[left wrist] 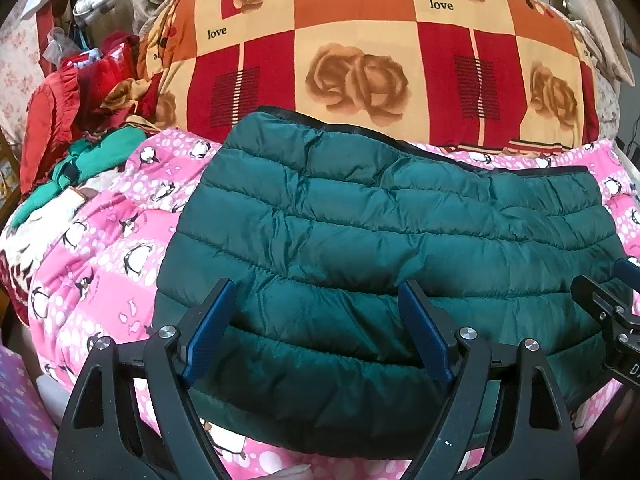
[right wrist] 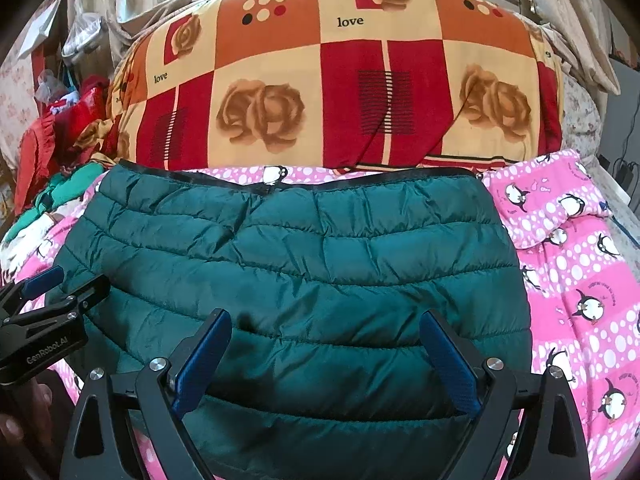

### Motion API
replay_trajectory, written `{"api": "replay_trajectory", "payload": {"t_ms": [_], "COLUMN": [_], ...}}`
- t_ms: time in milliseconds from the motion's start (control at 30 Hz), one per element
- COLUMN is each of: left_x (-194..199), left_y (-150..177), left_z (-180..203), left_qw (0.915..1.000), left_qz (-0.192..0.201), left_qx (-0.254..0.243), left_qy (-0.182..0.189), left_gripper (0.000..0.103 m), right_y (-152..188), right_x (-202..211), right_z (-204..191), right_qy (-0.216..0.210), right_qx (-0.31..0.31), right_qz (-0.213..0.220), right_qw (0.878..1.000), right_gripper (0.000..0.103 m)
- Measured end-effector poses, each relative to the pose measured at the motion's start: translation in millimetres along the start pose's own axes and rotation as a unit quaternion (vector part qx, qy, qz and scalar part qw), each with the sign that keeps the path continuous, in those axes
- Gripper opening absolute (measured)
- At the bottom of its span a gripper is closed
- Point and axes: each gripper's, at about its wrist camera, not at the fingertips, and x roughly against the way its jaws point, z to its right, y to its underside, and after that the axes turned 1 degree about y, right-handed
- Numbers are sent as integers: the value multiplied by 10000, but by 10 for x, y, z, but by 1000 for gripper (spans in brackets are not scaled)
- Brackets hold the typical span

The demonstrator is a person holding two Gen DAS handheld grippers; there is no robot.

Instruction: Fold large clothes

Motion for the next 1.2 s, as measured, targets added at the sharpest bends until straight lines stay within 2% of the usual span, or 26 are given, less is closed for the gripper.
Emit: {"api": "replay_trajectory", "payload": {"t_ms": [1200], "left_x": [-59], "left_y": [-18], "left_z": [10], "left_qw": [9999], "left_qz": [-88], "left_qx": [88], "left_qy": [113], "left_gripper": [83], "right_y": [-13], "right_x": [-104], "right_z": [114], "right_qy": [122], "right_qx": [-23], "right_qz": [-135], "right_qw": [9998], "right_gripper": [94]}}
